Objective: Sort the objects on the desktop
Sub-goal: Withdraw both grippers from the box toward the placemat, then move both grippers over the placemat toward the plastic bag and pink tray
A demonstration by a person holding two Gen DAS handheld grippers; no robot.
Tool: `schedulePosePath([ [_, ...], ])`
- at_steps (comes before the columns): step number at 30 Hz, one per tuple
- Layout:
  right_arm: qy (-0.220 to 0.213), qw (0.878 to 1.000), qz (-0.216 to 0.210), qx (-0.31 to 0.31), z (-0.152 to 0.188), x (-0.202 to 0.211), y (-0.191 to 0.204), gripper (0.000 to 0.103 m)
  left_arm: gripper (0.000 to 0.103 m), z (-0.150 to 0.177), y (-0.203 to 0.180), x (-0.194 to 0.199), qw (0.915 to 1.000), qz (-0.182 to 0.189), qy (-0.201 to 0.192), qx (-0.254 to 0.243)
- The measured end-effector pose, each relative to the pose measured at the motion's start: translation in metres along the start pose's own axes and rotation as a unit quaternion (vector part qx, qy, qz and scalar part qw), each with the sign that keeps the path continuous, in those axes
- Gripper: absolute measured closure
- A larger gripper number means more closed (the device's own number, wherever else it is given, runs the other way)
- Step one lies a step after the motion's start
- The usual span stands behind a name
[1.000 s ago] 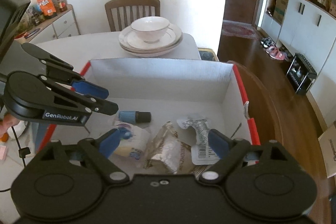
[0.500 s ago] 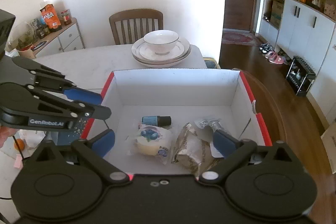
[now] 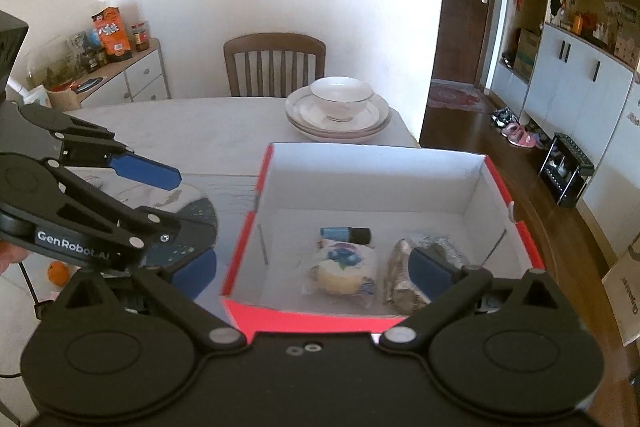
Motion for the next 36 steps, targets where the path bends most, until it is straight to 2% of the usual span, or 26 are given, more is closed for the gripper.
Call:
schedulePosePath([
  [4,-0.006,1.0,0.003,0.002,0.0,0.005,0.016,0.0,0.03,0.011,0.009,0.019,1.0,-0.002,-0.009,0.003],
  [13,-0.033,0.999,0.008,-0.011,0.004,0.01,0.056,0.0,0.013,0.045,0.04,0.053,0.9994,-0.013,-0.018,0.027],
  [16,-0.03,0.999,0.004,-0.02,0.008,0.007,0.069,0.0,0.0,0.06,0.055,0.063,0.999,-0.025,-0.025,0.029],
  [28,-0.003,1.0,0.001,-0.024,0.03,-0.017,0.132,0.0,0.0,0.135,0.124,0.09,0.9952,-0.065,-0.004,0.072],
  [36,0.0,1.0,0.001,-0.012,0.037,-0.034,0.165,0.0,0.0,0.174,0.139,0.098,0.9959,-0.058,0.006,0.069],
])
Point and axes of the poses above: each gripper's, at about its wrist camera, not at the fingertips, and x roughly against the way its jaws point, y to its left, z to its underside, the point moved 5 cm from there along -x, roughly the way its jaws point, and after that the axes turned 7 degrees about -y, right-handed, at the moved point
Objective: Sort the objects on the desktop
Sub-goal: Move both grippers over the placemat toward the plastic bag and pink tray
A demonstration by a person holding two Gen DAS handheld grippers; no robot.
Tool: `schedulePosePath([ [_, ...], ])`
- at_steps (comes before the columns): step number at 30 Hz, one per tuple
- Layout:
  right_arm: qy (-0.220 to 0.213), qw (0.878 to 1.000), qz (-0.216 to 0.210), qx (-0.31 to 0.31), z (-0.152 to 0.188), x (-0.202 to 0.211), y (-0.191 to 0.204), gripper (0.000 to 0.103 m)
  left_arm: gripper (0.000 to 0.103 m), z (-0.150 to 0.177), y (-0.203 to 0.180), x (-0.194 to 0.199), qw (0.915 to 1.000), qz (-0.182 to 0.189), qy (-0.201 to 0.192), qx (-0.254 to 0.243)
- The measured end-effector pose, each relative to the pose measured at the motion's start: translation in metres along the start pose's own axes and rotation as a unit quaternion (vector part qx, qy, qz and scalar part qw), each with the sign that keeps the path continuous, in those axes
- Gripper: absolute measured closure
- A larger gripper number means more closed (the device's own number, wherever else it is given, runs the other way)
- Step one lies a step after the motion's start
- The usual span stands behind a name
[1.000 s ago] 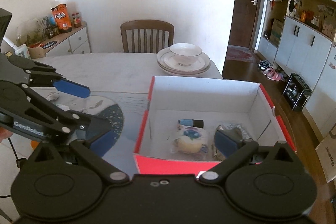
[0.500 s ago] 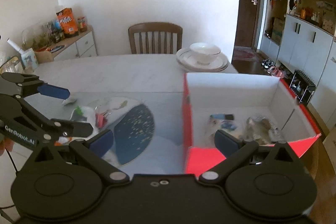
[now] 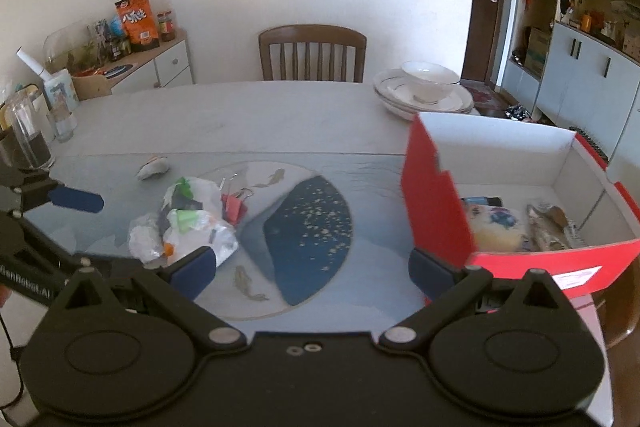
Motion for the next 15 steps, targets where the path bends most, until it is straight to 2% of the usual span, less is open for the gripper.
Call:
schedulePosePath([
  [10,0.013,1.0,-0.016,0.002,0.004,-0.023,0.027,0.0,0.0,0.036,-0.007,-0.006,0.9983,0.027,0.017,-0.048],
  [15,0.023,0.999,-0.015,0.016,0.01,-0.041,0.039,0.0,0.0,0.051,-0.014,-0.009,0.9958,0.03,0.012,-0.085],
])
Point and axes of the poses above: each gripper's, at about its wrist camera, not at the fingertips, and x roughly against the way its jaws point, y to its left, z to its underside, the point moved 5 cm from there along -x, roughly the way its jaws point, and after that the axes turned 7 degrees about -y, right-handed, at the moved point
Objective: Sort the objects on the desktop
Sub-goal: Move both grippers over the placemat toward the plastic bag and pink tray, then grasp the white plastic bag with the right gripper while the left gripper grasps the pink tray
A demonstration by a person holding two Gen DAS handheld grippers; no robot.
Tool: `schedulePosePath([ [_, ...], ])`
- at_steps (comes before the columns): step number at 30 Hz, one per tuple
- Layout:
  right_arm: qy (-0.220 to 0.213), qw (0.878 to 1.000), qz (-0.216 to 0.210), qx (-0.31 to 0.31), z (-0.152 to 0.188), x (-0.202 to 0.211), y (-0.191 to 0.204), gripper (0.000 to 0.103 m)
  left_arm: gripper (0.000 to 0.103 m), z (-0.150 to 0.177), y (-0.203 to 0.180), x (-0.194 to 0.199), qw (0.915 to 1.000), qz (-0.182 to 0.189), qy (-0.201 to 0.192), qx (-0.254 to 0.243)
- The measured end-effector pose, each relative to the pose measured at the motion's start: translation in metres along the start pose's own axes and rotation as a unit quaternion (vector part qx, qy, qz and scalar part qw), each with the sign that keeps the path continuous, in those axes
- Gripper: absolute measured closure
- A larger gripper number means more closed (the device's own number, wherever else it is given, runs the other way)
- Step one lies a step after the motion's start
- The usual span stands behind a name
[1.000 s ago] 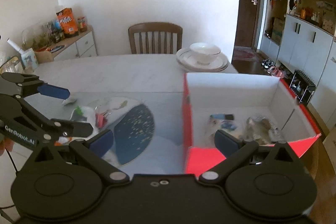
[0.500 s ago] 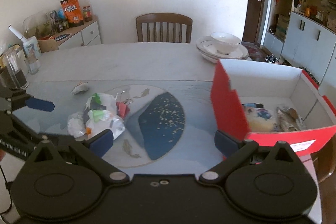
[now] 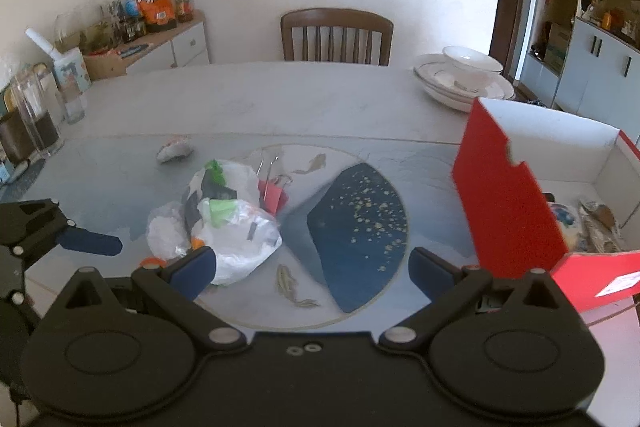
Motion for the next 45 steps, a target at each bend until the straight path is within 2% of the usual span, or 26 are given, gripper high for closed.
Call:
schedulePosePath([
  [6,0.014,1.0,-0.004,0.009,0.004,-0.018,0.014,0.0,0.0,0.01,-0.008,-0.003,0.9997,0.007,-0.001,-0.024],
  [17,0.029,0.998,-0.019,0.044,0.003,-0.04,0.035,0.0,0.002,0.022,0.0,-0.008,0.9998,0.014,0.009,-0.006],
  [19,0.035,0.998,-0.021,0.044,0.005,-0.044,0.037,0.0,0.008,0.023,-0.001,-0.008,0.9997,0.02,0.011,-0.009],
  [24,0.042,0.997,-0.025,0.061,0.008,-0.053,0.042,0.001,0.011,0.024,-0.001,-0.011,0.9994,0.027,0.015,-0.014],
  [28,0.048,0.996,-0.02,0.07,0.009,-0.063,0.045,0.001,0.031,0.026,0.001,-0.016,0.999,0.035,0.027,-0.01],
  [33,0.049,0.996,-0.03,0.075,0.007,-0.071,0.048,0.001,0.031,0.024,-0.002,-0.018,0.9985,0.044,0.027,-0.016],
  [38,0.057,0.994,-0.035,0.085,0.005,-0.083,0.053,0.002,0.036,0.019,-0.009,-0.022,0.9976,0.057,0.027,-0.028],
  [45,0.064,0.992,-0.043,0.102,0.006,-0.096,0.061,0.01,0.041,0.018,-0.01,-0.024,0.9973,0.059,0.029,-0.032],
])
Point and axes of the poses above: each gripper's, at about its wrist camera, not at the fingertips, and x roughly against the way its jaws point, y to its left, z to its underside, the point moved 5 cm from there along -x, roughly the way its jaws point, and after that the axes turned 7 degrees about -y, right-handed, at the moved point
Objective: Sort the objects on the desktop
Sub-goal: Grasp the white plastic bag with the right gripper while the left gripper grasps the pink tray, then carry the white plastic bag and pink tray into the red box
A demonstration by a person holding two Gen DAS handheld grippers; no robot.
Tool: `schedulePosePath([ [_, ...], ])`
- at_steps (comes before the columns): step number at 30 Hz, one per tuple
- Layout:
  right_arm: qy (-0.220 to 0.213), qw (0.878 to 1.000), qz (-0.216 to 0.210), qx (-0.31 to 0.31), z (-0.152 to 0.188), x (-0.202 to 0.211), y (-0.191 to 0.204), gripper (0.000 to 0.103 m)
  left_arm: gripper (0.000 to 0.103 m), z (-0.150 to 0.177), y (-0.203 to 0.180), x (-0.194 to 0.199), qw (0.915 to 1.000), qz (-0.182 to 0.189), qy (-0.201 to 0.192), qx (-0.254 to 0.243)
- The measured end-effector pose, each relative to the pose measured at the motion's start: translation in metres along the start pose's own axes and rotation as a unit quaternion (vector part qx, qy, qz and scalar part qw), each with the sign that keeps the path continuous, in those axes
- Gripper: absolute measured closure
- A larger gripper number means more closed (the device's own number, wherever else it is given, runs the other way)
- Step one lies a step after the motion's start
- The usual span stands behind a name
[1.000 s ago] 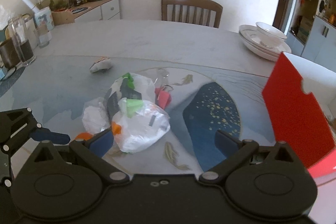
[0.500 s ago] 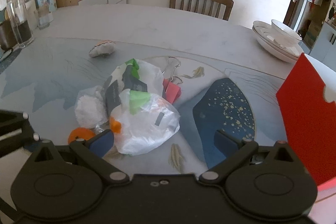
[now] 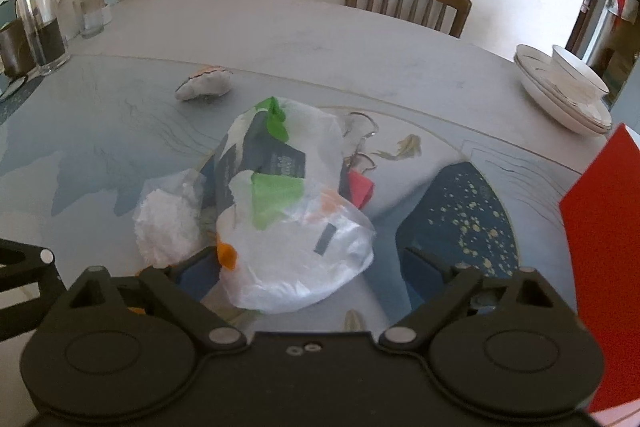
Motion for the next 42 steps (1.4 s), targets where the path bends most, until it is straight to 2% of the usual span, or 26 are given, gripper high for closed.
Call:
schedulePosePath([
  [6,0.007,1.0,-0.009,0.005,-0.002,-0.004,0.002,0.027,0.051,-0.002,-0.001,0.001,1.0,-0.002,0.001,0.0],
  [12,0.004,1.0,-0.008,0.006,-0.005,-0.002,0.0,0.034,0.052,-0.001,-0.001,0.002,1.0,-0.003,0.003,0.003],
  [19,-0.01,1.0,-0.008,-0.001,-0.008,0.01,-0.005,0.048,0.052,0.0,-0.003,0.004,0.9999,-0.006,0.001,0.008],
  [30,-0.037,0.998,-0.016,-0.048,-0.009,0.048,-0.025,0.05,0.053,0.002,-0.005,0.006,0.9998,-0.007,0.003,0.017],
  [32,-0.039,0.997,-0.016,-0.058,-0.007,0.056,-0.031,0.05,0.056,0.002,-0.007,0.009,0.9998,-0.007,0.002,0.018],
  [34,-0.04,0.997,-0.013,-0.064,-0.006,0.064,-0.036,0.05,0.059,0.001,-0.007,0.01,0.9997,-0.006,0.004,0.024],
  [42,-0.036,0.995,0.009,-0.093,0.012,0.092,-0.059,0.05,0.06,-0.003,-0.008,0.007,0.9992,-0.017,0.003,0.035],
])
Point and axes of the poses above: each gripper's, at about its wrist camera, not at the fingertips, and x roughly against the way its jaws point, y to its left, z to its underside, the point moved 5 cm from there along -x, roughly the way its jaws point, and after that the axes turned 7 degrees about -y, right-handed, at the moved point
